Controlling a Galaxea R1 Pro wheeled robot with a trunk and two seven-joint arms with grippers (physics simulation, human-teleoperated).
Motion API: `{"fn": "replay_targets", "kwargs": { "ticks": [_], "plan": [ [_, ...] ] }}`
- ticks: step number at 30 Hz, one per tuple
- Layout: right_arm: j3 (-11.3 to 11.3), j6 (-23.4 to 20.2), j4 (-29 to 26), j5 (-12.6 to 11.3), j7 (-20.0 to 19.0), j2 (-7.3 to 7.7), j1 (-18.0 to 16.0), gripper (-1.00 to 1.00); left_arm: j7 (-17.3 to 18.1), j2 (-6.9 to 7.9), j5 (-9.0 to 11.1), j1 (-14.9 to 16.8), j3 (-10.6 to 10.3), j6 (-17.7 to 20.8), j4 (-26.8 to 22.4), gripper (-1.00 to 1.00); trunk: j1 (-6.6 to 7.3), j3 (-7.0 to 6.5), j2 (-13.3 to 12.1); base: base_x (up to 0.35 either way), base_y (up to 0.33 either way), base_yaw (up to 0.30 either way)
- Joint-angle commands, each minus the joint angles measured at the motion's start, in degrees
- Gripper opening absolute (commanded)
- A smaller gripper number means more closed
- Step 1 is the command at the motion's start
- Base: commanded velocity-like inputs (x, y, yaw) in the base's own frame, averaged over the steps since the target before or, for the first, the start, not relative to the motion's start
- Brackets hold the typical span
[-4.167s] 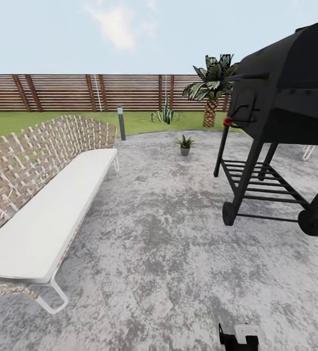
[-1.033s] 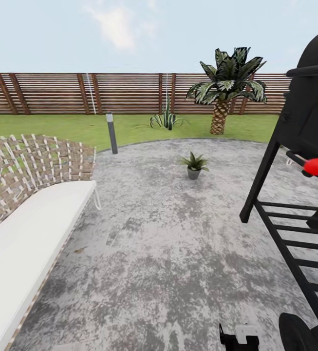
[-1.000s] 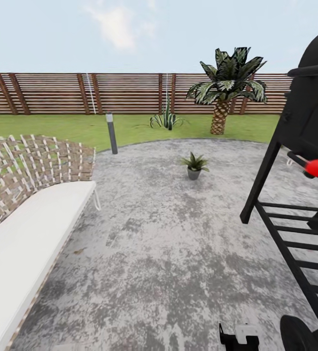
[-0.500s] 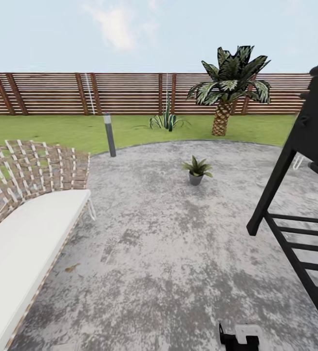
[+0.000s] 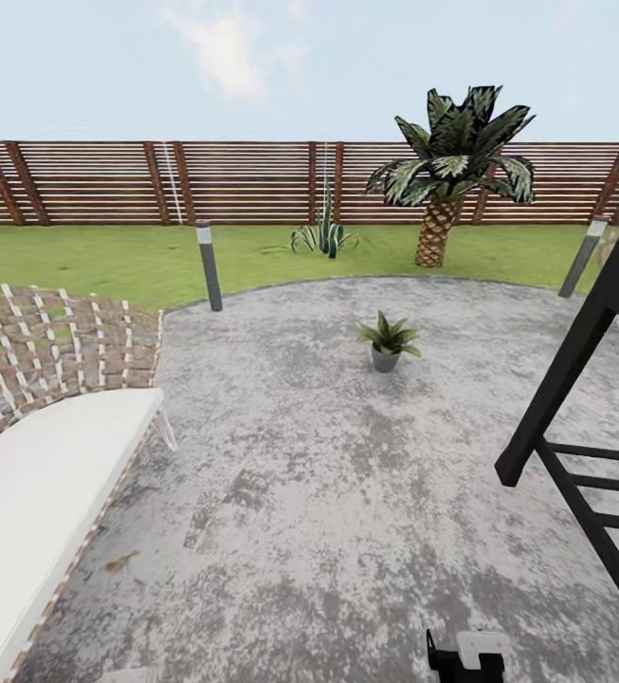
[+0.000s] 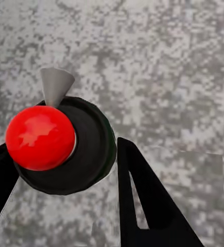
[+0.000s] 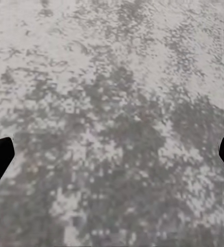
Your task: Pick up the pesticide atomizer in the garden and spray insectifuge to fully cover both potted plants in the garden.
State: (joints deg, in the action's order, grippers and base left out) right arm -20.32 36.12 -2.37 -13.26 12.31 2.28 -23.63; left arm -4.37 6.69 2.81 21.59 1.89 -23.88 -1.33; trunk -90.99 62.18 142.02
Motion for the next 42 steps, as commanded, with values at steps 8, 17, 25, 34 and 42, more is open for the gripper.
{"fn": "replay_targets", "kwargs": {
  "ticks": [8,17,25,34,42],
  "plan": [
    [-0.5,0.1,0.0,-0.4,0.2,0.0,0.0,1.0,0.1,0.05,0.3,0.0,0.1,-0.2,0.1,-1.0,-0.02,0.05,0.0,0.34,0.0,0.0],
    [-0.5,0.1,0.0,-0.4,0.2,0.0,0.0,1.0,0.1,0.03,0.3,0.0,0.1,-0.2,0.0,-1.0,-0.02,0.05,0.0,0.34,0.0,0.0],
    [-0.5,0.1,0.0,-0.4,0.2,0.0,0.0,1.0,0.1,0.0,0.3,0.0,0.1,-0.2,0.0,-1.0,-0.02,0.05,0.0,0.34,0.0,0.0],
    [-0.5,0.1,0.0,-0.4,0.2,0.0,0.0,1.0,0.1,-0.01,0.3,0.0,0.1,-0.2,0.0,-1.0,-0.02,0.05,0.0,0.34,0.0,0.0],
    [-0.6,0.1,0.0,-0.4,0.2,-0.08,0.0,1.0,0.1,0.0,0.3,0.0,0.1,-0.2,0.0,-1.0,-0.02,0.05,0.0,0.34,0.0,-0.011]
  ]
}}
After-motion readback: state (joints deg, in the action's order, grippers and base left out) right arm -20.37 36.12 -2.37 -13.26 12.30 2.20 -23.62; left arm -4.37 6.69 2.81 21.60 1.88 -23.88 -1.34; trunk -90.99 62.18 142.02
